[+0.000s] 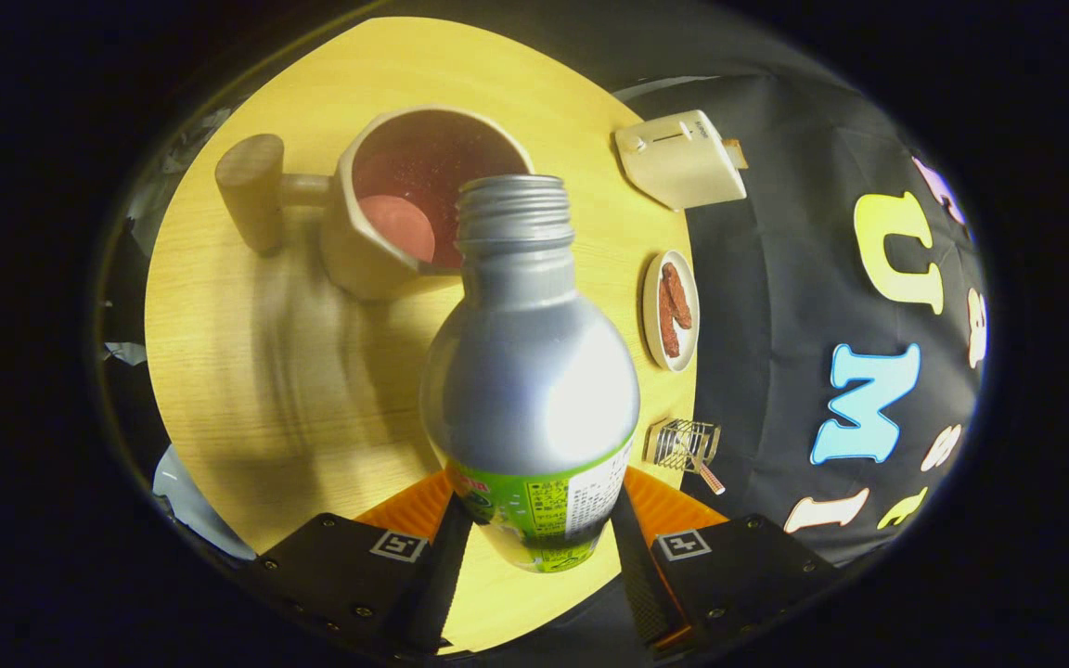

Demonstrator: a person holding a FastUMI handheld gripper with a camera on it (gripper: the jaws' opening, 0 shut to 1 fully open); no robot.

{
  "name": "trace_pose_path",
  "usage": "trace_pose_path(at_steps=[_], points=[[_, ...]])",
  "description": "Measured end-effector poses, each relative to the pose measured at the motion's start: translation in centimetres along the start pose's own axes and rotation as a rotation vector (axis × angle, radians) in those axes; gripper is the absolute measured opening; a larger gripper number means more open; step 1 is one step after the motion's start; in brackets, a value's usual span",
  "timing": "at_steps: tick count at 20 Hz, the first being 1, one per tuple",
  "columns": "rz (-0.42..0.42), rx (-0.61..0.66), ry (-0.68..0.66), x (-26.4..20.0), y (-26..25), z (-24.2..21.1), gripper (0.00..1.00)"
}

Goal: Take the bottle from table, then pour the juice into the cup, finally place the bottle on the coaster

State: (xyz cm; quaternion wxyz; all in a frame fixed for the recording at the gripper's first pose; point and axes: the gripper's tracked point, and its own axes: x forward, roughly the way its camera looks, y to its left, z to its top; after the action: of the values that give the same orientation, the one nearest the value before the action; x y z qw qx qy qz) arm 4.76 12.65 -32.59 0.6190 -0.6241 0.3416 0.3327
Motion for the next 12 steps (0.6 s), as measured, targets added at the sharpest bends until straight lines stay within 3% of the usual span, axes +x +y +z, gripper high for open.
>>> trace_pose_path(at_steps=[12], points=[[0.078,-0.097,0.167,-1.8,0.8,-1.3,0.75]])
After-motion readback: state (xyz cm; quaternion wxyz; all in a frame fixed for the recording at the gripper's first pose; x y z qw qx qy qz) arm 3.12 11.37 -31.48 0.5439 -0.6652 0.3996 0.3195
